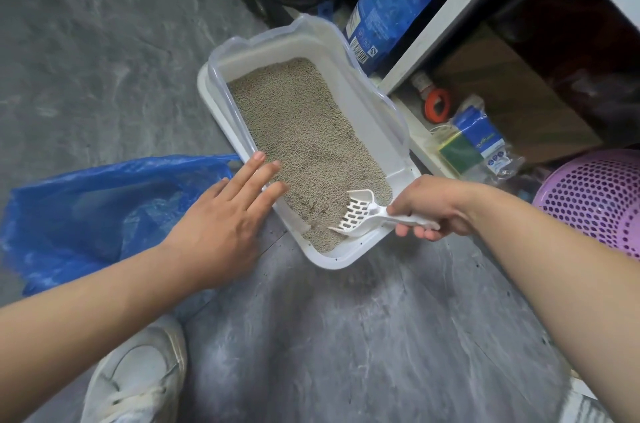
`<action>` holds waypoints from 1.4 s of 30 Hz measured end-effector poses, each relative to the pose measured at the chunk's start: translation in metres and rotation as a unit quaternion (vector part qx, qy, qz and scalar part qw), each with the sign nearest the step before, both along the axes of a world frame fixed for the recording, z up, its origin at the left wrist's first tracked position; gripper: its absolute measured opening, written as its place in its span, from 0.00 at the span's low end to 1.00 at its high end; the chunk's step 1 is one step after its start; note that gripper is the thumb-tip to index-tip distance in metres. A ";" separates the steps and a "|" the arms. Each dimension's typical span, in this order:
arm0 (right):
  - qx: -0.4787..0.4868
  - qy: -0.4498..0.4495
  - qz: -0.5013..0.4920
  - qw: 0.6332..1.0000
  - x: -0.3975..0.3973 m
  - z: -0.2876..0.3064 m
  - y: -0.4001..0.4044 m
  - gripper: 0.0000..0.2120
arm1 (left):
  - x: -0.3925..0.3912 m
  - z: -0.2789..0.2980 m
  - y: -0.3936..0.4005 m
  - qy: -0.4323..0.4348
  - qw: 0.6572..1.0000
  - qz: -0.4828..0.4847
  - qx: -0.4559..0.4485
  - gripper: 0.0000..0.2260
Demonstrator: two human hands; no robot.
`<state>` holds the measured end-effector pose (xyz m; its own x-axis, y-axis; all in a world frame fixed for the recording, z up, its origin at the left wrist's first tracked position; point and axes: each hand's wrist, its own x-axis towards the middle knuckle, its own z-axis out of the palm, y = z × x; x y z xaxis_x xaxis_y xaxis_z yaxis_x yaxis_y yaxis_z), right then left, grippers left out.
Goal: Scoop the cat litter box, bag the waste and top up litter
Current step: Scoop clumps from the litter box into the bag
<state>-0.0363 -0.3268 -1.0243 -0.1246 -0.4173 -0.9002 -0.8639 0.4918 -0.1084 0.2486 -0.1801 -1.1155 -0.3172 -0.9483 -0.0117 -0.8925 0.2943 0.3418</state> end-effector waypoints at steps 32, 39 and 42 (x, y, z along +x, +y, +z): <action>-0.040 -0.164 -0.149 0.974 0.095 -0.079 0.028 0.15 | 0.002 -0.003 -0.002 0.021 1.000 -0.005 -0.010 0.33; -0.066 -0.207 -0.163 0.962 0.129 -0.090 0.012 0.15 | 0.005 -0.004 -0.004 0.030 0.999 -0.016 -0.014 0.34; -0.076 -0.216 -0.165 0.959 0.138 -0.095 0.005 0.14 | 0.007 -0.005 -0.005 0.026 0.999 -0.022 -0.011 0.38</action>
